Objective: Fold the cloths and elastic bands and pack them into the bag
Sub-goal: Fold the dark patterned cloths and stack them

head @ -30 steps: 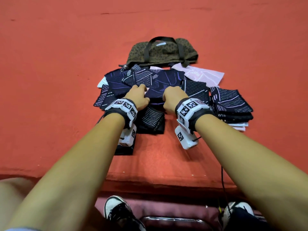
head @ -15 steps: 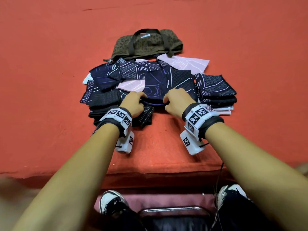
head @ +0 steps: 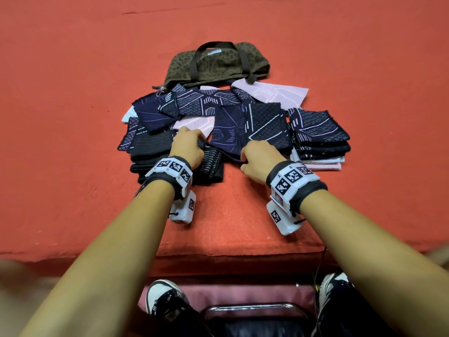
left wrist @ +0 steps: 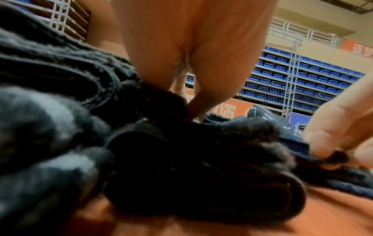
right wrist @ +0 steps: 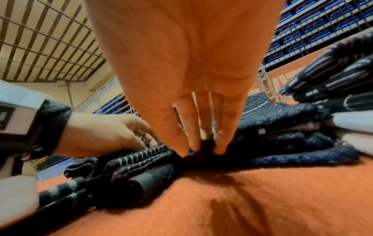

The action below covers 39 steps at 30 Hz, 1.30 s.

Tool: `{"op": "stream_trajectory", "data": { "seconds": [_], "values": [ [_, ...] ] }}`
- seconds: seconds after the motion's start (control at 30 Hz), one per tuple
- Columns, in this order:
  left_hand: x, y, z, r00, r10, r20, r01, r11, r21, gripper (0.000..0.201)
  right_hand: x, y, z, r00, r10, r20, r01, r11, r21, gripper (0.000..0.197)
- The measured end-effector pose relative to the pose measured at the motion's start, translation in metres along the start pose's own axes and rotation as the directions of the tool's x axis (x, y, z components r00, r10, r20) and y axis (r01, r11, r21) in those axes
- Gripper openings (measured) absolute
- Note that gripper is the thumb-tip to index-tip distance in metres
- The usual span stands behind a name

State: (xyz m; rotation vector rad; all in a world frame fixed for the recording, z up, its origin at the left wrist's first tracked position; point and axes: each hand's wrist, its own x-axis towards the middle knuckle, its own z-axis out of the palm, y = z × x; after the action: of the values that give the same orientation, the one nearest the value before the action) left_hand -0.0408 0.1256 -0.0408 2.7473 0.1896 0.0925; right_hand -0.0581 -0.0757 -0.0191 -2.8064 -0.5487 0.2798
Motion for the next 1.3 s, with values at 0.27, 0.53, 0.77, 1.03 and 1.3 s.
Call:
{"op": "stream_trajectory", "data": {
  "seconds": [0.27,0.53,0.77,1.03,1.3],
  "values": [
    [0.002,0.004,0.005,0.987,0.067,0.148,-0.074,0.996,0.046,0.060,-0.003,-0.007,-0.016,0.999,-0.002,-0.038,0.003,0.999,0.044,0.021],
    [0.003,0.003,0.010,0.986,0.072,0.151,-0.079,0.996,0.041,0.049,-0.006,-0.016,-0.030,0.988,-0.097,-0.124,0.112,0.986,0.124,0.029],
    [0.005,0.006,0.007,0.992,0.122,0.037,-0.119,0.990,-0.082,0.026,-0.011,-0.002,-0.016,0.995,0.003,-0.096,0.011,0.990,0.142,0.037],
    [-0.003,0.030,-0.004,0.963,0.264,0.059,-0.234,0.922,-0.308,0.019,-0.008,0.003,-0.007,0.995,0.034,-0.090,-0.020,0.989,0.148,0.033],
    [-0.008,0.031,-0.003,0.944,0.238,0.231,-0.101,0.870,-0.483,0.019,-0.006,0.008,-0.012,0.996,0.050,-0.076,-0.045,0.997,0.068,0.012]
  ]
}}
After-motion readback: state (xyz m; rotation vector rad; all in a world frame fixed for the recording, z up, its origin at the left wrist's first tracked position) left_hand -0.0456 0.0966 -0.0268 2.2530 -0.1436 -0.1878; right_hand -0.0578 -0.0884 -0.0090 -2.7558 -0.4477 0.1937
